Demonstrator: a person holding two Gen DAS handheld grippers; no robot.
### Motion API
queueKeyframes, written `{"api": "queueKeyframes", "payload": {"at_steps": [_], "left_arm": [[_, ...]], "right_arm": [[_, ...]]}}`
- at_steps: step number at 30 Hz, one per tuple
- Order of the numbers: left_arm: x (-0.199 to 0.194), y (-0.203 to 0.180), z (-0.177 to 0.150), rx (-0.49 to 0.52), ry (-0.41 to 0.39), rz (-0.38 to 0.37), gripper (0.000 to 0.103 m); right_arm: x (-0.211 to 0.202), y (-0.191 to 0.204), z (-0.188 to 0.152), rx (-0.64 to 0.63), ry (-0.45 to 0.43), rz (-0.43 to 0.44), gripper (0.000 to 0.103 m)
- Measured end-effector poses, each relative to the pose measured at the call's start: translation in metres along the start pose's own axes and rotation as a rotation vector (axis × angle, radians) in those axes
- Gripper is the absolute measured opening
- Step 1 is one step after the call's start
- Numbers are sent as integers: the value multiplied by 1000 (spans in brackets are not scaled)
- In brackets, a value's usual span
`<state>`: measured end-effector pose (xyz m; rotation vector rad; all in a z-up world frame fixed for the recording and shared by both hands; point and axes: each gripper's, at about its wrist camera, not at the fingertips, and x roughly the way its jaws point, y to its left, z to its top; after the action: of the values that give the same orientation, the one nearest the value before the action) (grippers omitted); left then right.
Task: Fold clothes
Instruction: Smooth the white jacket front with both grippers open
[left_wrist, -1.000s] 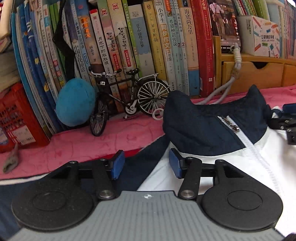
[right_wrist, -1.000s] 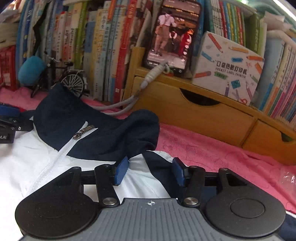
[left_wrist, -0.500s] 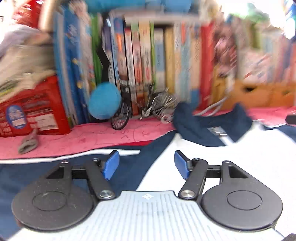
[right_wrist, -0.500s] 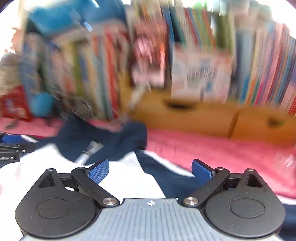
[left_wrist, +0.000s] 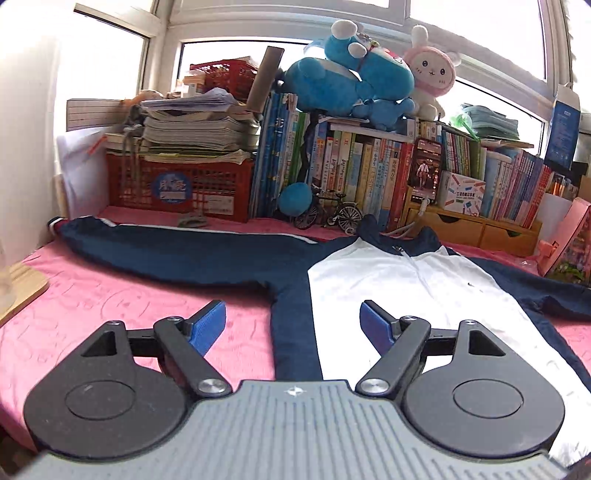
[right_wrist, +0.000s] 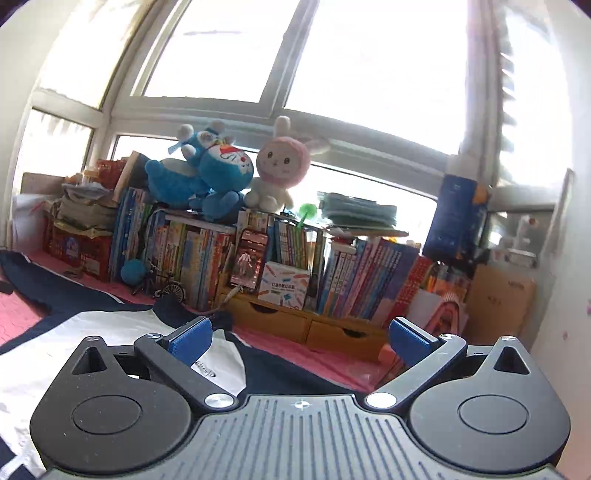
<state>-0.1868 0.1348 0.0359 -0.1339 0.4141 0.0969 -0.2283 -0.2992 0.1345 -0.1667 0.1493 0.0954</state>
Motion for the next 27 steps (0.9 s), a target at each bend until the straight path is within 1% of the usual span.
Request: {"api": "queueKeyframes", "payload": {"at_steps": [1,3,5,7,9,12,14,15,17,19,20,25,27], "left_arm": [[-13,-7,-13,-12,-17,12,80],[-24,-24,-36,-26,-48,4,84],[-29,-43,-54,-20,-72,-8,85],[-29,-63,-69,8,-86,-22,85],[-22,-75,-78,56,-94,-20,85],[-7,-79,-88,100,-68,44,85],[3,-75,-94,108,-23,90,85],[5,-71,-99,108,-17,101,86],[5,-64,-107,116,-19,120,95],[3,-58,-107,131,-27,127,99],[2,-55,-107,135,-29,131,102],[-4,-46,-108,167,-40,141,103],[-9,-43,-108,199,-49,169,103]], "right_arm": [[-8,10,-17,42,-5,-16,103],[-21,35,-55,128,-18,-48,103],[-16,60,-75,147,-12,-23,103],[-10,85,-93,158,-4,11,103],[-3,110,-110,168,5,44,103],[7,147,-136,184,18,94,103],[13,172,-154,195,27,127,103],[16,176,-159,182,39,113,102],[22,177,-169,145,68,66,102],[21,171,-178,117,59,27,102],[20,166,-180,110,56,-10,102],[15,119,-192,138,71,-201,102],[12,102,-197,132,73,-263,102]]}}
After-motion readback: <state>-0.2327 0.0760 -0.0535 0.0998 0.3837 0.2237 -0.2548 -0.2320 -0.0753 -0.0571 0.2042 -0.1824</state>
